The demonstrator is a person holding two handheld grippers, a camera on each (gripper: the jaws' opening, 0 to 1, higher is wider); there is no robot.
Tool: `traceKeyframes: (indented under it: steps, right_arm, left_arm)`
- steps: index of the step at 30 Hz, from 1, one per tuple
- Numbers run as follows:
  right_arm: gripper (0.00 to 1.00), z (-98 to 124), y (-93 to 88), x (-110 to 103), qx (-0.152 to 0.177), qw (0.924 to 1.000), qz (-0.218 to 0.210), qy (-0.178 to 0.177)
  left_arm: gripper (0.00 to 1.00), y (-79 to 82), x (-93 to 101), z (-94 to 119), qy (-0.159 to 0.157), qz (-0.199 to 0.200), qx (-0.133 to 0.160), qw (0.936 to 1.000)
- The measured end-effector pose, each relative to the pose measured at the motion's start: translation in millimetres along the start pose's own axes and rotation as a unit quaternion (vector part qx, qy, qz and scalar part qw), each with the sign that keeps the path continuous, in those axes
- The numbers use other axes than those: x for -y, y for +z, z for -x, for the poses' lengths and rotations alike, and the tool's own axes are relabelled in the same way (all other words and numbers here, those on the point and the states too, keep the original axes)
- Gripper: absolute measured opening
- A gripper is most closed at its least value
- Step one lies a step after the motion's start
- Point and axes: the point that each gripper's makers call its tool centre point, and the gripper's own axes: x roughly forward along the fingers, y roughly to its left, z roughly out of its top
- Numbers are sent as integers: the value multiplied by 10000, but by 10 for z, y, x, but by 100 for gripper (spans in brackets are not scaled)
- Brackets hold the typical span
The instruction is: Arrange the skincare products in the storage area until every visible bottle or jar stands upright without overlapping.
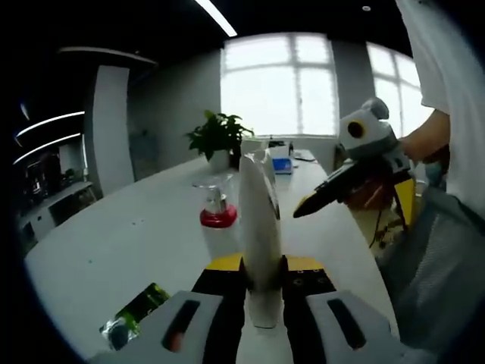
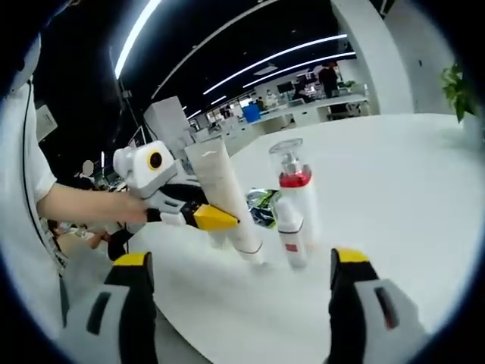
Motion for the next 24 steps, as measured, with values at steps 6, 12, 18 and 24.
traceKeyframes:
  steps: [6,12,18,24]
  right_arm:
    - [97,-17,-2,31,15,10000,-49,-66]
    - [96,-38,-46,44,-34,9999,-57,-96]
    - [96,-51,-55,75,-45,9998,-89,-143]
    - [95,-70,-84,106,-74,9997,-130,-170]
  left_arm:
    - [14,-46,-63,-24,-21,29,39,10000]
    - [14,-96,-142,-62,-12,39,46,10000]
    - [14,-149,-222,-104,2,57,51,10000]
    - [14,-135,-279,-137,-7,105,141,9998]
